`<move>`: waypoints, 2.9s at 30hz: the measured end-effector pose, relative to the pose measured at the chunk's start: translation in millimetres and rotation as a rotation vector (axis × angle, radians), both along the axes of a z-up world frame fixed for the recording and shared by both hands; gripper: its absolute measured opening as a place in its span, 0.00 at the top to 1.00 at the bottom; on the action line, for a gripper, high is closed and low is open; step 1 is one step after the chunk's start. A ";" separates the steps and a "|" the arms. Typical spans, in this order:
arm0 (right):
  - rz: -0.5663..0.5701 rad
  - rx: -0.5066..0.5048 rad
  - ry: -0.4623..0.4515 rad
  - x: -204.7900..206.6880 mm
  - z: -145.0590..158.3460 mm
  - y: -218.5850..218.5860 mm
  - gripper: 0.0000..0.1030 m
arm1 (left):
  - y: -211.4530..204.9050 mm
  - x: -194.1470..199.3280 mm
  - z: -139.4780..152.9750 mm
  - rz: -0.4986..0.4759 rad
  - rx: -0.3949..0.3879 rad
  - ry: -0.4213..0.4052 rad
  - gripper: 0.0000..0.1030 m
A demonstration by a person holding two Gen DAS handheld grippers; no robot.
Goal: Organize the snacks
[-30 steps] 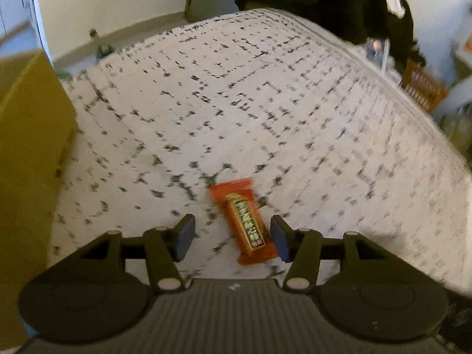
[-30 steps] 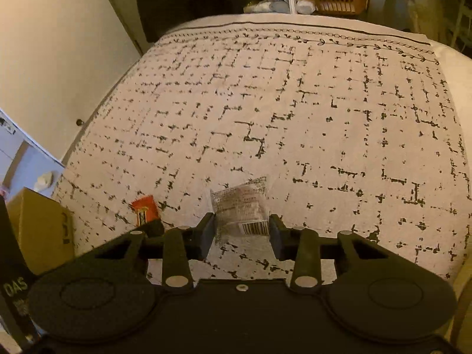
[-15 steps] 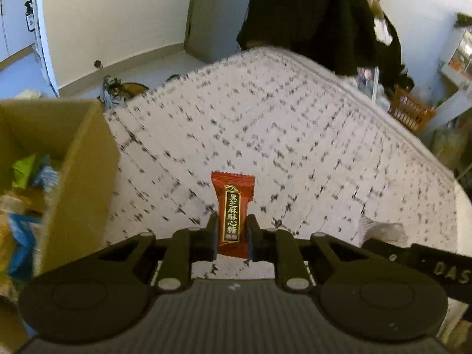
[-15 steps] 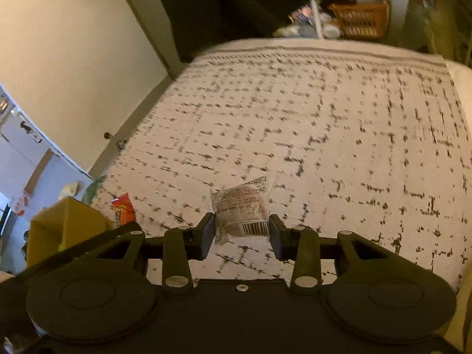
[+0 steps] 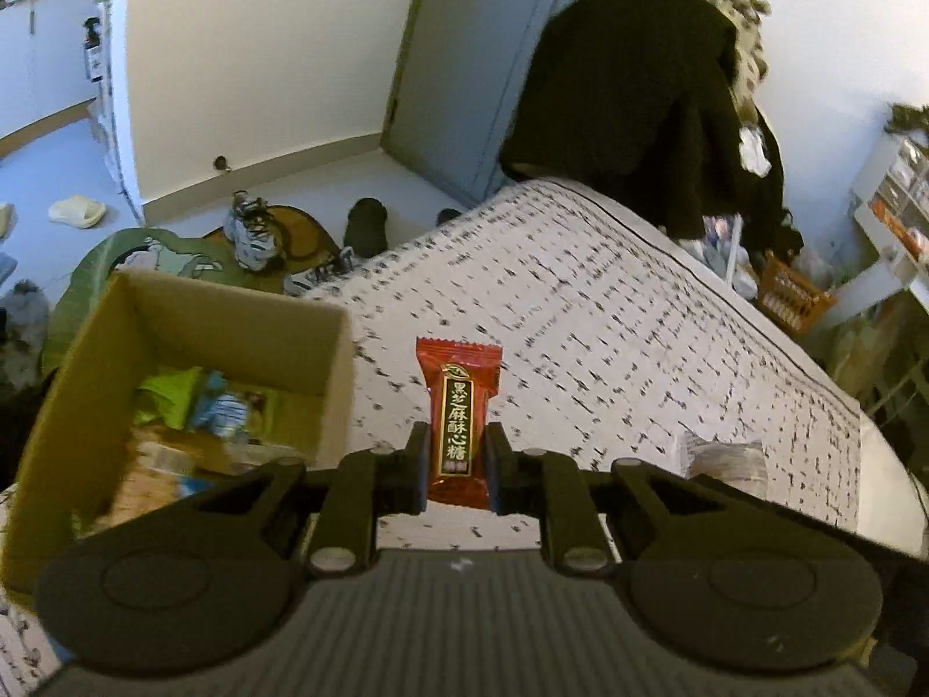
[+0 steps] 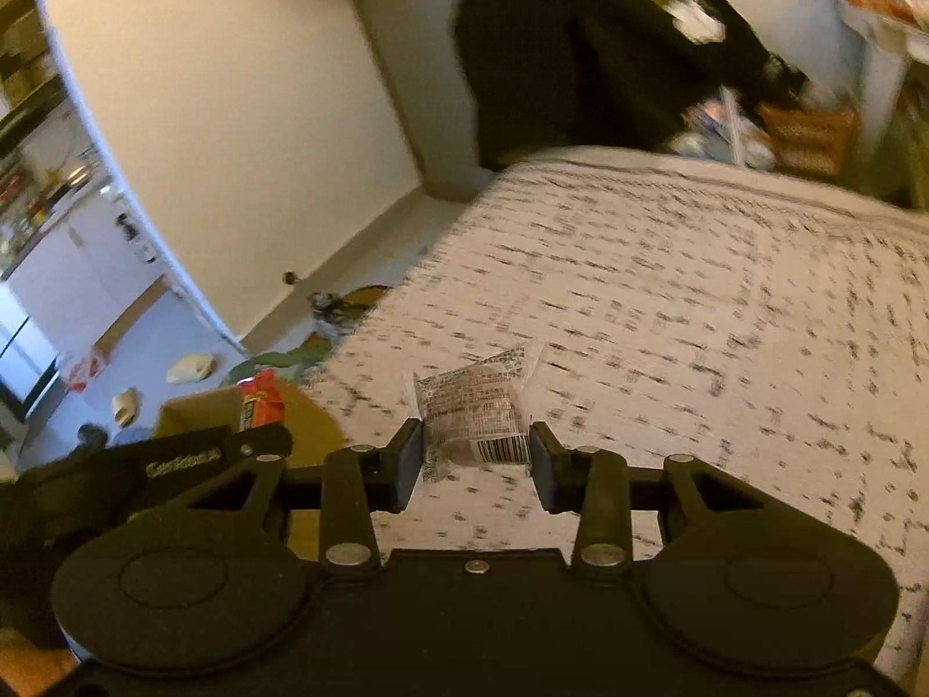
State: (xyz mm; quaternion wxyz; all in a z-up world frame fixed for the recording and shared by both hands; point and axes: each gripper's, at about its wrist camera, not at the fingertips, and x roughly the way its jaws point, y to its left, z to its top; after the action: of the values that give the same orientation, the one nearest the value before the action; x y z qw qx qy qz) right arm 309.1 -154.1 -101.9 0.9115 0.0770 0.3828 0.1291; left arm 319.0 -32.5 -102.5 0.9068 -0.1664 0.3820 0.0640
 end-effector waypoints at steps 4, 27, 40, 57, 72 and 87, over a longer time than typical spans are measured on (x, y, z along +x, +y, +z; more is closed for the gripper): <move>0.024 0.006 -0.037 -8.0 7.8 17.9 0.63 | 23.6 -10.3 8.4 0.018 0.014 -0.006 0.84; 0.193 0.106 -0.045 -20.8 -3.1 87.4 0.63 | 120.8 -37.5 6.5 0.146 -0.029 -0.002 0.62; 0.182 0.193 -0.032 5.1 -16.8 122.4 0.52 | 160.1 -62.9 -5.6 0.233 -0.052 0.028 0.49; 0.133 0.061 -0.043 -34.8 17.7 81.3 0.32 | 152.9 -87.2 3.5 0.221 -0.042 0.052 0.19; 0.125 0.033 -0.141 -83.3 60.6 56.9 0.05 | 132.7 -140.4 50.5 0.153 -0.032 -0.017 0.02; 0.067 0.049 -0.190 -125.3 70.4 26.7 0.01 | 122.1 -182.7 62.8 0.142 -0.040 -0.055 0.00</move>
State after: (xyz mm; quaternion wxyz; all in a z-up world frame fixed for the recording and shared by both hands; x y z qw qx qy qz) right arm 183.8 -127.4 -31.5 0.9368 0.0737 0.2936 0.1756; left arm 136.3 89.6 -39.6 0.9066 -0.2130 0.3454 0.1158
